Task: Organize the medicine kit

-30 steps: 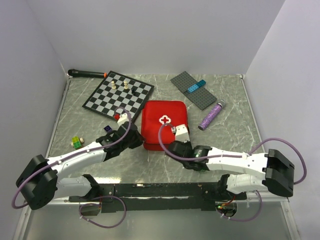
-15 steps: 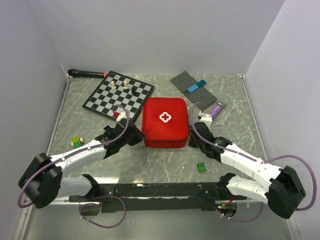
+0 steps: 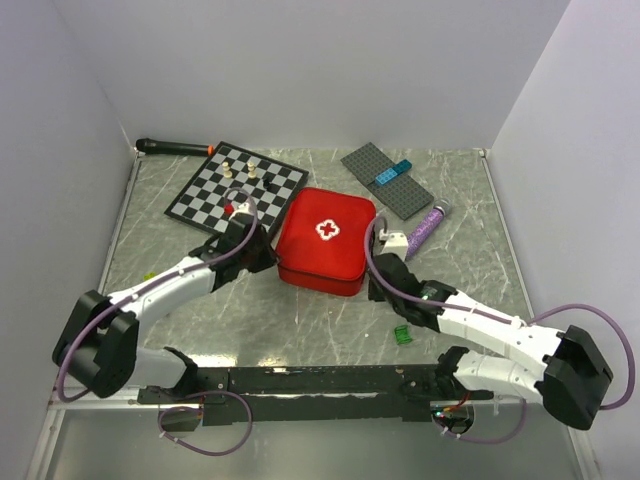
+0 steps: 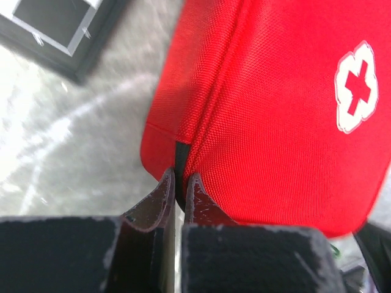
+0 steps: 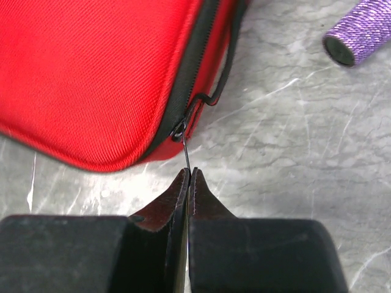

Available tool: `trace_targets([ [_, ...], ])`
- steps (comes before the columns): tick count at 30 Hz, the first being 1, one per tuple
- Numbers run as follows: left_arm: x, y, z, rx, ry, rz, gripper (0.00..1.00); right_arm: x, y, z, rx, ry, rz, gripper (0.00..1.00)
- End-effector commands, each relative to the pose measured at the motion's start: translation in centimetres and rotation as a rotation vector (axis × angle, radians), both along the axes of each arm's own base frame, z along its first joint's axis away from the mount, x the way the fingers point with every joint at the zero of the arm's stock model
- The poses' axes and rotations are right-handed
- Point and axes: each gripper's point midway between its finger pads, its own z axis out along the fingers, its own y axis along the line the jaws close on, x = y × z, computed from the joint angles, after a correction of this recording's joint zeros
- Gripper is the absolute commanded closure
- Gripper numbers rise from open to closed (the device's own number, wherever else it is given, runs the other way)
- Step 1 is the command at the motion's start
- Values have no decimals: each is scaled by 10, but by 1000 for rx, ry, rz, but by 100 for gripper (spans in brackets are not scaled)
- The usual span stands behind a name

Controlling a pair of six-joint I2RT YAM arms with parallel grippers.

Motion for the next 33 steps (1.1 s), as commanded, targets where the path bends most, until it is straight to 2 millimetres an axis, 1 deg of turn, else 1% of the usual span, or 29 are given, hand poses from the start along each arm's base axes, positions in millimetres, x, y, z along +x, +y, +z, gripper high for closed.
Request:
trace_targets([
  [1, 17, 58, -24, 304, 17, 22, 99, -15, -18, 0, -166, -30, -32, 100],
  [4, 34, 58, -22, 336, -10, -23, 99, -22, -12, -2, -181, -26, -22, 100],
  [7, 52, 61, -23, 379, -27, -39, 99, -24, -6, -5, -176, -22, -5, 100],
  [11, 76, 64, -22, 386, -36, -31, 99, -21, 2, -4, -181, -27, 18, 100],
  [18, 109, 69, -23, 392, -45, -59, 99, -17, 21, 1, -184, -54, 109, 100],
  [21, 120, 75, -19, 384, -47, -39, 99, -16, 30, 1, -185, -55, 150, 100],
  [22, 124, 77, -13, 376, -51, -21, 99, -16, 32, 1, -191, -53, 156, 100],
  [23, 124, 82, -9, 375, -39, 0, 95, -15, 33, 1, -197, -51, 160, 100],
  [24, 123, 85, -5, 368, -31, 17, 86, -15, 35, 1, -197, -48, 167, 100],
  [26, 118, 84, 6, 328, -33, 26, 64, -15, 37, 1, -197, -46, 176, 100],
  [27, 114, 83, 17, 300, -51, 36, 52, -14, 39, 1, -196, -45, 179, 100],
  [28, 108, 81, 21, 272, -51, 45, 43, -14, 40, 1, -197, -43, 182, 100],
  [29, 102, 80, 29, 239, -62, 59, 34, -13, 41, 2, -197, -42, 185, 100],
  [30, 95, 76, 32, 199, -60, 62, 29, -13, 42, 2, -202, -41, 187, 100],
  [32, 82, 64, 46, 93, -82, 69, 23, -13, 43, 2, -202, -39, 194, 100],
  [33, 73, 50, 51, 32, -92, 46, 20, -13, 44, 2, -206, -39, 197, 100],
])
